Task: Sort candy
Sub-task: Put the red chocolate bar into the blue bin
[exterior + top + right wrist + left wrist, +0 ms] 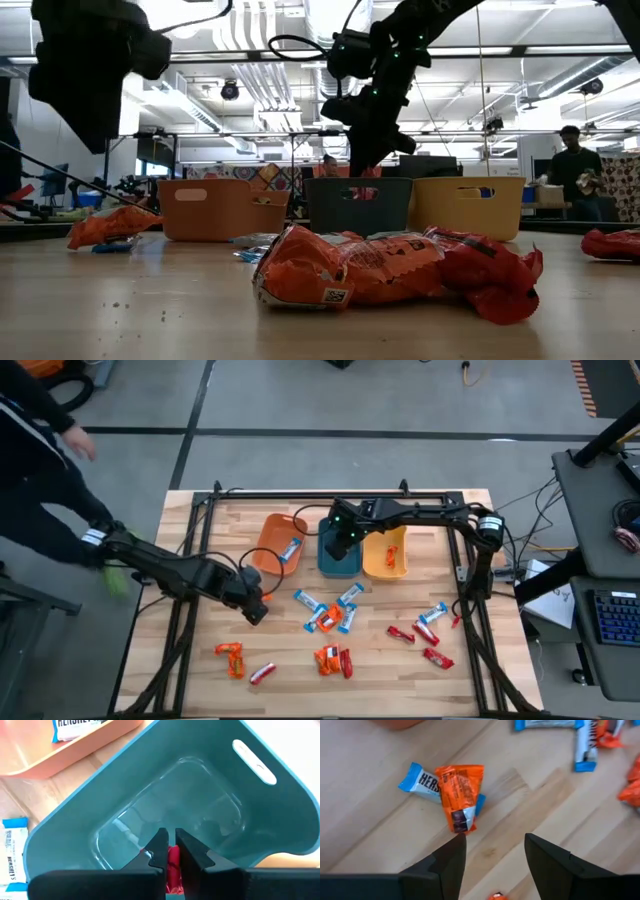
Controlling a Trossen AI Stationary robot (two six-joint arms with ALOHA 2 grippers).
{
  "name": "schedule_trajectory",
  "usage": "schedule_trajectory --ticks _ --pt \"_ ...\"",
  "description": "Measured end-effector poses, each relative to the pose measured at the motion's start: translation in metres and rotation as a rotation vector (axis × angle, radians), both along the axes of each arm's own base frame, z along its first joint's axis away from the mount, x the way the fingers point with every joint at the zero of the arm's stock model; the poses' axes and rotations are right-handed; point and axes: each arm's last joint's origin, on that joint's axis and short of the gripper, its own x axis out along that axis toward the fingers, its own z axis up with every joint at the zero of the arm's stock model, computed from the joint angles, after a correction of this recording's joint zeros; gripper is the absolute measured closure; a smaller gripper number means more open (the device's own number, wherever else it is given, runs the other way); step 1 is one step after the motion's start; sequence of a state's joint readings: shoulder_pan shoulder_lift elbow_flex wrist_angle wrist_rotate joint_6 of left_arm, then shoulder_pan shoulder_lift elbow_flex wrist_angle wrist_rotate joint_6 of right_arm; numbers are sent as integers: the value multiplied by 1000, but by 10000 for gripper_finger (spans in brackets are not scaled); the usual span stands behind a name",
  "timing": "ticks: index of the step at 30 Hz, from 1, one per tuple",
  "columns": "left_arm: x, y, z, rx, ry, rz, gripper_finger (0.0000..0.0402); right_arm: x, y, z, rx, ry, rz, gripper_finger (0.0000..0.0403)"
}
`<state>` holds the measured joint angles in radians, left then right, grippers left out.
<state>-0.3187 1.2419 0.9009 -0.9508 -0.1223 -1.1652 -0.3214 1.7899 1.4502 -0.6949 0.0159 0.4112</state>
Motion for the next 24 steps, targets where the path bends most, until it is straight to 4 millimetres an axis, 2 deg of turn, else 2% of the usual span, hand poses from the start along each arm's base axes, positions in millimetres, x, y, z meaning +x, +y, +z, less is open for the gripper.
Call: schedule_trajectory --ticks 9,15,19,24 --pt "15 -5 -27 44 126 -3 156 0 1 0 71 -25 -36 381" --pt "23 -8 -44 62 202 -5 143 0 2 0 101 -30 -59 381" --pt "28 -10 -42 61 198 -12 143 0 2 1 114 -34 -59 381" --pt "33 -11 -30 79 152 -35 143 1 4 1 169 -48 -52 381"
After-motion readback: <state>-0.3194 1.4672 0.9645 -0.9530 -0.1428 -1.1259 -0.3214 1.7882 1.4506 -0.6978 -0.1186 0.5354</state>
